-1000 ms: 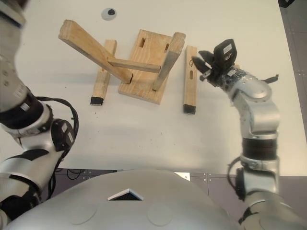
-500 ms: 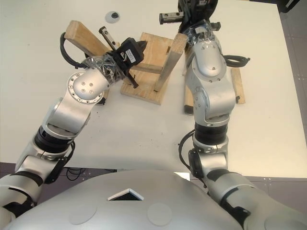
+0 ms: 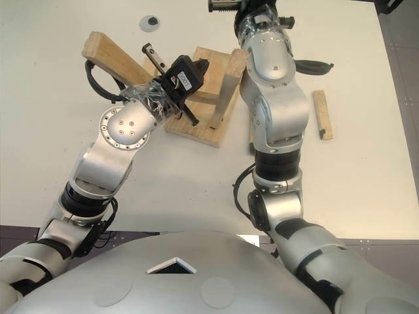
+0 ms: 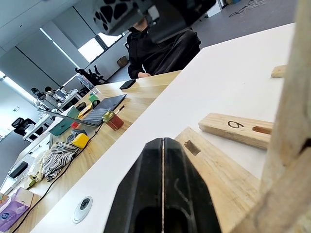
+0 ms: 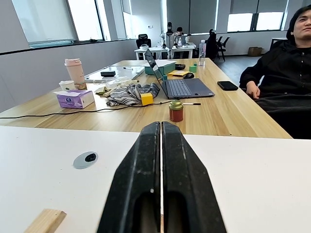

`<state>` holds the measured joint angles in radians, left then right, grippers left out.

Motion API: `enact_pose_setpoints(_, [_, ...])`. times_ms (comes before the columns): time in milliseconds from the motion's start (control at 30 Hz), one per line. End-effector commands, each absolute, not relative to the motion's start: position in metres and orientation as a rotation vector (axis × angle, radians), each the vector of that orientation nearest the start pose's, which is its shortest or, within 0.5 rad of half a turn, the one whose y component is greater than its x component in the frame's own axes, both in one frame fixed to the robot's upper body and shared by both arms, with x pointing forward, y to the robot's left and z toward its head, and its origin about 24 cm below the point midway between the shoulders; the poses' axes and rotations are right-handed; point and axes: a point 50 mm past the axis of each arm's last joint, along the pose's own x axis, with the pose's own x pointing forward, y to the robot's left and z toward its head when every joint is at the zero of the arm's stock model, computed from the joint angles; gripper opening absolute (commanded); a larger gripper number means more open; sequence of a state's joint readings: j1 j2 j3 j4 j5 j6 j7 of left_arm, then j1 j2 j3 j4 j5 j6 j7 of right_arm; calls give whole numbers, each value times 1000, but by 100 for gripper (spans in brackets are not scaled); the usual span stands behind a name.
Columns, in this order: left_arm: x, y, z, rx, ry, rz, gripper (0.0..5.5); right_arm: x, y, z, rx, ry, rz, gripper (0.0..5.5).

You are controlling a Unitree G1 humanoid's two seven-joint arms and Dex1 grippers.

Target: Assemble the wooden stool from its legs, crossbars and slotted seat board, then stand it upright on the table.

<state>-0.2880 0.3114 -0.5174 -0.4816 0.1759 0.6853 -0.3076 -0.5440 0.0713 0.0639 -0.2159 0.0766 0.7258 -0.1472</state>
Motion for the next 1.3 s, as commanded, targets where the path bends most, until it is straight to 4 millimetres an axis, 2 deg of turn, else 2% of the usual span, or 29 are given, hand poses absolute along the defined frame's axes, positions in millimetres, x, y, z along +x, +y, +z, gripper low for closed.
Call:
enact_pose_setpoints(33, [232, 54, 82, 523, 233, -791, 0, 313, -60, 168, 41, 25, 217, 4])
enact_pose_setpoints(133, [243, 62, 96, 476, 182, -720, 0, 314, -80, 157, 17, 35, 158, 4])
enact_pose_setpoints(267, [263, 85, 147, 239, 50, -577, 0, 312, -121, 140, 8, 65, 16, 4])
enact_pose_setpoints(433, [270, 108, 222, -82, -142, -554, 0, 303, -158, 130, 86, 78, -81, 4])
enact_pose_setpoints(500, [279, 134, 259, -242, -237, -460, 0, 292, -166, 129, 94, 67, -61, 4])
enact_pose_setpoints(533, [284, 151, 273, -316, -261, -404, 0, 286, -163, 126, 121, 79, 1, 4])
enact_pose_setpoints(600, [291, 183, 290, -399, -274, -310, 0, 275, -153, 124, 167, 96, 161, 4])
enact_pose_setpoints(633, [293, 200, 294, -373, -270, -254, 0, 267, -149, 125, 175, 102, 282, 25])
enact_pose_setpoints(733, [298, 238, 285, -187, -195, -130, 0, 246, -150, 125, 156, 155, 577, 75])
enact_pose_setpoints(867, [308, 264, 246, -70, -52, -82, 0, 231, -157, 124, 67, 242, 809, 145])
enact_pose_setpoints(933, [311, 268, 223, 35, 19, -74, 0, 221, -153, 122, 51, 280, 901, 183])
enact_pose_setpoints(1033, [308, 270, 198, 6, 75, -70, 0, 208, -138, 117, 27, 333, 1017, 252])
enact_pose_setpoints(1167, [304, 273, 179, -18, 127, -54, 0, 203, -121, 113, 46, 352, 1063, 254])
enact_pose_setpoints(1300, [301, 261, 164, -52, 162, -79, 0, 210, -116, 111, 76, 358, 1018, 254])
